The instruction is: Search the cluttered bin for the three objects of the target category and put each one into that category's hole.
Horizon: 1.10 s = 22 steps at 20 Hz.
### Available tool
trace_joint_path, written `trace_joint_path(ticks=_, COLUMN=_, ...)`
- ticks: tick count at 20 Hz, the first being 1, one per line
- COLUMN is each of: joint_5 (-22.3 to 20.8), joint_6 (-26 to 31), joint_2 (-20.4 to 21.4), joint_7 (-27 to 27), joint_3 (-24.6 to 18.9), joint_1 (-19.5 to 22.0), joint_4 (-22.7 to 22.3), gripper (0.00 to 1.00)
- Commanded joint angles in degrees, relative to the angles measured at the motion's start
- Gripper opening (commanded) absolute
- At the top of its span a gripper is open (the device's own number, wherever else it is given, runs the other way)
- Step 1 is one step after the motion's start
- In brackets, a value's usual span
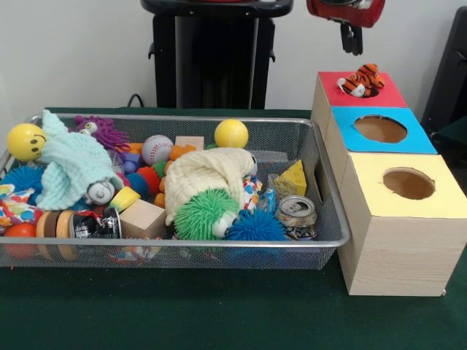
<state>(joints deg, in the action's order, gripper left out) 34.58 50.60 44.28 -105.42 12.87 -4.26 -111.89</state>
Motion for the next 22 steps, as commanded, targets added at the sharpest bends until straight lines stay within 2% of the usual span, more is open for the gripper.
trace_joint_path(ticks=1, joint_5=4.12, joint_6=-5.14, joint_2=-3.33, joint_7=-12.88, joint_3=-5.32, joint_1=0.11, joint_4=-3.07, gripper=0.00)
trace_joint_path(ticks=5, joint_5=3.48, joint_6=-3.34, joint_2=-2.86, joint_7=-13.10, joint_3=-5.26, joint_1=0.15, joint_4=-3.26, gripper=0.00)
trace_joint_path(ticks=8, joint_5=0.58, joint_6=2.11, joint_2=-3.09, joint_7=-14.83, joint_3=-4.15, joint_1=0.10, joint_4=-1.77, gripper=0.00)
trace_joint_path(ticks=10, joint_5=0.23, joint_6=4.29, joint_2=-2.77, joint_7=-15.66, joint_3=-3.99, joint_1=0.13, joint_4=-1.52, gripper=0.00)
trace_joint_path(ticks=22, joint_5=2.10, joint_6=2.94, joint_2=-1.81, joint_7=-12.75, joint_3=-4.56, joint_1=0.64, joint_4=-3.87, gripper=0.00)
